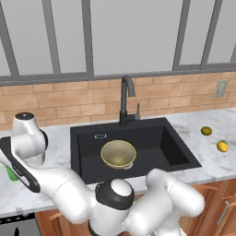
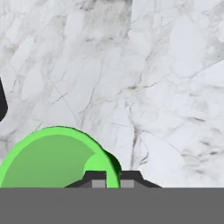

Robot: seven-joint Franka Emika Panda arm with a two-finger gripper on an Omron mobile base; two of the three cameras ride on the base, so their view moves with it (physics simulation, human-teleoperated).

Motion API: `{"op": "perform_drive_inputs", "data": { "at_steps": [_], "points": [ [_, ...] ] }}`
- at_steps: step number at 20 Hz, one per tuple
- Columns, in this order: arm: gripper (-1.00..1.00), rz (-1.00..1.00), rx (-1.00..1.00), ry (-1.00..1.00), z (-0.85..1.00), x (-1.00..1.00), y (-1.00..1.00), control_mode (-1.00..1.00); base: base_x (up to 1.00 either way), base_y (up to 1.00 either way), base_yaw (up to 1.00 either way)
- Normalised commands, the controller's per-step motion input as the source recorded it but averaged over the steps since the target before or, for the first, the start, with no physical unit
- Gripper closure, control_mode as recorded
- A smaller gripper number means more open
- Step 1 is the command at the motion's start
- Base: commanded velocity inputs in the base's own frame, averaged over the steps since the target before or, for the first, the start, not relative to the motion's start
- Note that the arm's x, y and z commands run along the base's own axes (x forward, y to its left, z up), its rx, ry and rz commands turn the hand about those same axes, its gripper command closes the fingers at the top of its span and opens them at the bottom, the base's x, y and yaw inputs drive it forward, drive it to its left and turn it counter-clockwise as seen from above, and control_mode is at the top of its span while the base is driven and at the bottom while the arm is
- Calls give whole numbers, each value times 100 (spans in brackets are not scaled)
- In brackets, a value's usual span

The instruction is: Remove the lemon and orange from the sink. Then move the bowl and cup from the counter to the sink for washing.

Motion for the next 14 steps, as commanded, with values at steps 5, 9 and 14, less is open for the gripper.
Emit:
{"op": "perform_drive_inputs", "data": {
  "at_steps": [5, 9, 14],
  "points": [
    [100, 1, 0, -2, 22, -17, -38, -100, 0, 0, 0],
    [100, 0, 0, -4, 18, -17, -39, -100, 0, 0, 0],
    [100, 1, 0, -2, 15, -15, -40, -100, 0, 0, 0]
  ]
}}
